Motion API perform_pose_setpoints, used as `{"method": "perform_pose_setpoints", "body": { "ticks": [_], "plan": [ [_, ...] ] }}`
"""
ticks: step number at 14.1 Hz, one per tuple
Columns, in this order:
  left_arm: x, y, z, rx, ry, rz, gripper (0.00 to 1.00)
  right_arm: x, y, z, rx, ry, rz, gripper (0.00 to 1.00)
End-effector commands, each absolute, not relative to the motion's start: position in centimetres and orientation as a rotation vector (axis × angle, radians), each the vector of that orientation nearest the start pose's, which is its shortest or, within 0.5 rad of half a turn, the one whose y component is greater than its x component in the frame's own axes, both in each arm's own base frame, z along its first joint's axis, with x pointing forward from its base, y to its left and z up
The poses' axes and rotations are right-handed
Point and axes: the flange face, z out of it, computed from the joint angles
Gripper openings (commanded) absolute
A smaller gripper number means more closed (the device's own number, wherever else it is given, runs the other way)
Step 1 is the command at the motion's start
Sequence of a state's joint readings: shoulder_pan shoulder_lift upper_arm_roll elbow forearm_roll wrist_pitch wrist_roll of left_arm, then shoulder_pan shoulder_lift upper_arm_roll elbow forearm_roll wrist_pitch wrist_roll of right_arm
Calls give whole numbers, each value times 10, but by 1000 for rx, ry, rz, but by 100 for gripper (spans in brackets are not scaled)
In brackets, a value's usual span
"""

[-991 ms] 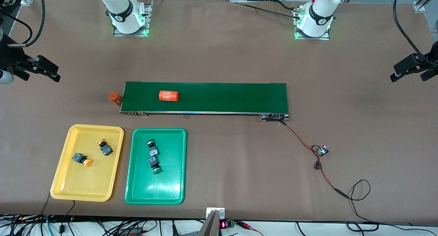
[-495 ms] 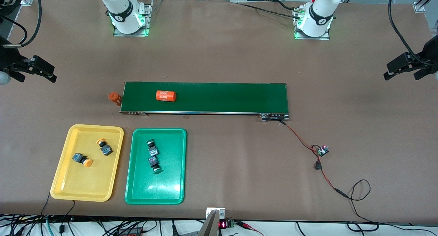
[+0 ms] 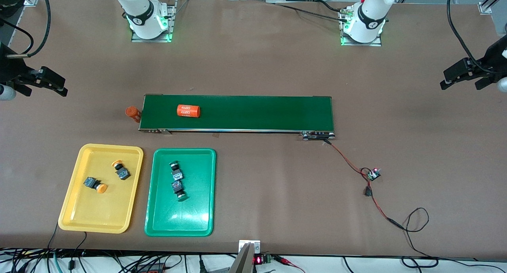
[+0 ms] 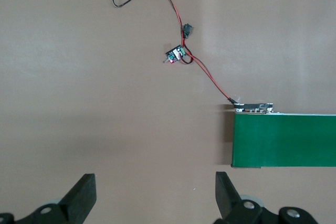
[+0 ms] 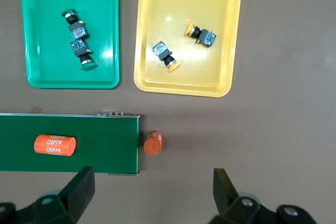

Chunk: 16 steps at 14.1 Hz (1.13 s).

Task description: Sort buttons by color to trays

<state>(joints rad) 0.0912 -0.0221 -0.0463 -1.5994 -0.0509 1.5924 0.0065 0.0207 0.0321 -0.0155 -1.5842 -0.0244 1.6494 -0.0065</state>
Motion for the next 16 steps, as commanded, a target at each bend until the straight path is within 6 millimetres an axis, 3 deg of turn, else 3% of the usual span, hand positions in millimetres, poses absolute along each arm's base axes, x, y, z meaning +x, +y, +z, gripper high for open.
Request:
{"method": "perform_pose_setpoints", "body": {
  "ticks": [1,9,16],
  "plan": [
    [540,20,629,-3172,-44,-16,100,569,1,604,-3151,-44,-22,100],
    [540,23,629,-3172,-56,-16,100,579,6,589,-3157,-41,-5,100],
    [541,24,630,-3172,-59,-21,100,580,8,590,-3147,-34,-14,100]
  ]
}}
